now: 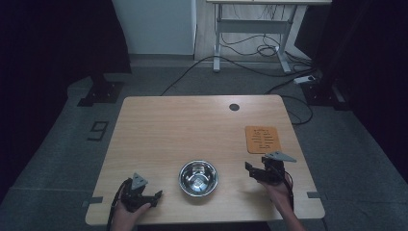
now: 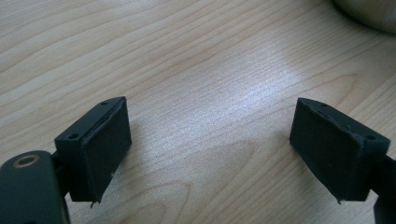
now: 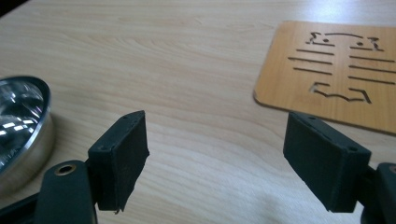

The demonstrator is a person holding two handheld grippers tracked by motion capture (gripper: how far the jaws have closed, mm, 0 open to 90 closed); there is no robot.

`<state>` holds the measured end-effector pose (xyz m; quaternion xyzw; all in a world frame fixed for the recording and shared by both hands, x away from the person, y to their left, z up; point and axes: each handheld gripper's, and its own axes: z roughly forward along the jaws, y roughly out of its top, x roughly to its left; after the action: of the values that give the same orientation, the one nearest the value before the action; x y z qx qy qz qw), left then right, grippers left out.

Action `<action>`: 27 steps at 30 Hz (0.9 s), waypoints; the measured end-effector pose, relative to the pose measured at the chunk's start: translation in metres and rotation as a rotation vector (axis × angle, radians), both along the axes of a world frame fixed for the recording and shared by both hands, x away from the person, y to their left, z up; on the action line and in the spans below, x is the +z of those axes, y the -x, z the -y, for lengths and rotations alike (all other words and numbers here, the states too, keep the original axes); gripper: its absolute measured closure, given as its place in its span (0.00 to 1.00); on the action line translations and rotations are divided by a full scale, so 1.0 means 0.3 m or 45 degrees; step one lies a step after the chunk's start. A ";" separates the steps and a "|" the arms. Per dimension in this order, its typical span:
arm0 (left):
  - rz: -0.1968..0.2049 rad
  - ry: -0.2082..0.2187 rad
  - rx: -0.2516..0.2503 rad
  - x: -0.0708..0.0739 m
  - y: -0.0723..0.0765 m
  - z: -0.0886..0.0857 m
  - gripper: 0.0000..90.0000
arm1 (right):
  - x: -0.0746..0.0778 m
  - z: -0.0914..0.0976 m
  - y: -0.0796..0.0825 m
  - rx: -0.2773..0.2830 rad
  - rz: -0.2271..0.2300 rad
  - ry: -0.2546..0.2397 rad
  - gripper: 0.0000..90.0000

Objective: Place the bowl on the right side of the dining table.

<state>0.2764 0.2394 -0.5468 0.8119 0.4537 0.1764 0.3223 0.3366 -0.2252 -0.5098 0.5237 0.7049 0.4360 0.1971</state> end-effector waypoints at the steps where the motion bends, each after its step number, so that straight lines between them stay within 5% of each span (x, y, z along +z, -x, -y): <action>1: 0.000 0.000 0.000 0.000 0.000 0.000 0.14 | 0.003 -0.005 -0.002 0.000 0.001 -0.001 0.24; 27: 0.001 0.001 0.001 0.000 0.001 0.000 0.14 | 0.029 -0.130 -0.035 0.013 0.010 -0.034 0.25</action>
<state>0.2762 0.2394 -0.5468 0.8116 0.4539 0.1765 0.3227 0.3471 -0.1862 -0.5010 0.5210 0.7010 0.4482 0.1905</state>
